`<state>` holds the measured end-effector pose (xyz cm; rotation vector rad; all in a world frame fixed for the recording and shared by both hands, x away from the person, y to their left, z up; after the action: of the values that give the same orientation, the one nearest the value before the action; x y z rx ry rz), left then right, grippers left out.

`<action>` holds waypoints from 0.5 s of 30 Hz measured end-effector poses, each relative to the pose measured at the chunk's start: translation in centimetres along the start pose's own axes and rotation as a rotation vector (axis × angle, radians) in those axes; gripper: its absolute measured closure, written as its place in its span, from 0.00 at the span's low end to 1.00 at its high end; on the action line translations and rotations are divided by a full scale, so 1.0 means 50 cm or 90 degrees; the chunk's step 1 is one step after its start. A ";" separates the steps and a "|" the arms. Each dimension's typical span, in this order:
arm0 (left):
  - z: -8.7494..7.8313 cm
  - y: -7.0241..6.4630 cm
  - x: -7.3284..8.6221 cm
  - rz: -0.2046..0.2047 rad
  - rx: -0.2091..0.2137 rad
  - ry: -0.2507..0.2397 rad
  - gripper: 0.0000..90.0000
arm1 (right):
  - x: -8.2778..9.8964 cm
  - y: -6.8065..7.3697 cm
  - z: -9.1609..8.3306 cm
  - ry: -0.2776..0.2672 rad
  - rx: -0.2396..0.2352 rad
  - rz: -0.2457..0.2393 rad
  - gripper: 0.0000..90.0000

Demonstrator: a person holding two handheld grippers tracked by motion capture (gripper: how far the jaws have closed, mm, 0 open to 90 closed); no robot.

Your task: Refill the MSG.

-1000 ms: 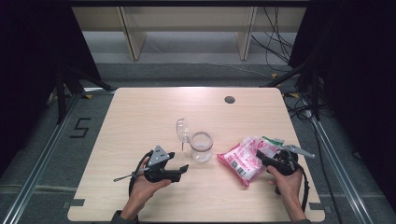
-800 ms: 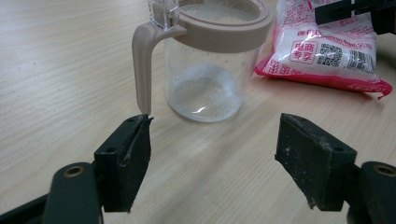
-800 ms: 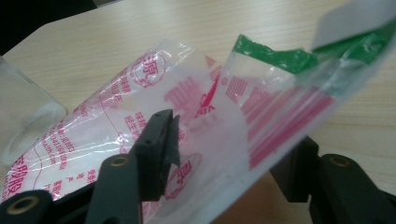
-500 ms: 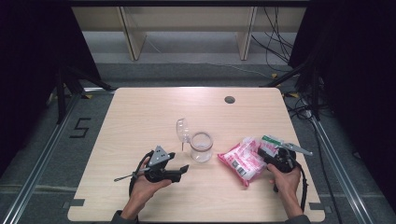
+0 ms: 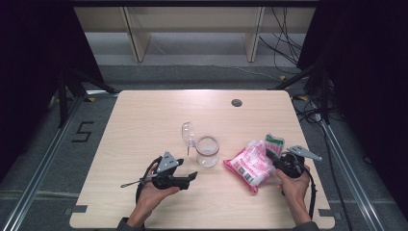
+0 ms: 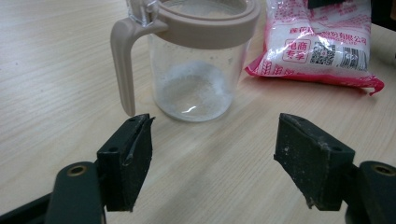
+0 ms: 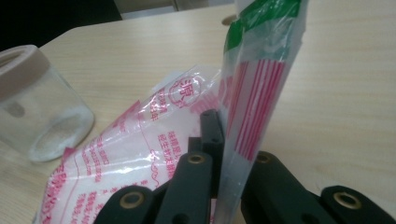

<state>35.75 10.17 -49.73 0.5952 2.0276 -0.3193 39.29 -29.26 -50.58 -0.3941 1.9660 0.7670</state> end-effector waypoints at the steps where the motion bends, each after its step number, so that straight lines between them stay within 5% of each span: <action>1: 0.002 -0.002 0.000 0.003 0.006 -0.003 0.30 | -0.009 0.015 -0.003 -0.002 -0.004 -0.015 1.00; 3: 0.003 -0.011 0.000 0.005 0.005 0.002 0.30 | -0.014 0.025 -0.004 -0.001 -0.002 -0.009 1.00; 4: 0.005 -0.014 0.000 0.012 0.012 0.002 0.30 | -0.020 0.025 -0.007 0.004 -0.009 -0.037 1.00; 7: 0.009 -0.022 0.000 0.015 0.015 0.005 0.30 | -0.041 0.053 -0.008 -0.026 -0.028 -0.043 1.00; 12: 0.017 -0.040 -0.002 0.027 0.024 0.001 0.30 | -0.063 0.068 -0.011 -0.018 -0.042 -0.078 1.00; 13: 0.017 -0.042 -0.003 0.029 0.028 0.003 0.30 | -0.069 0.084 -0.009 -0.036 -0.052 -0.057 1.00; 15: 0.018 -0.051 -0.005 0.033 0.038 0.010 0.30 | -0.073 0.087 -0.011 -0.027 -0.047 -0.071 1.00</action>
<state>35.19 7.54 -49.99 0.6877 2.0192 -0.3453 38.28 -26.47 -45.68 -0.5235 1.8629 0.7719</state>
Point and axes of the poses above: each handheld gripper's, and its own axes: z roughly forward along the jaws, x roughly out of its underside, y roughly to its left, the point moved 1 cm from there along z, roughly forward along the jaws, and after that the axes turned 15 degrees about -x, right-handed, at the moved point
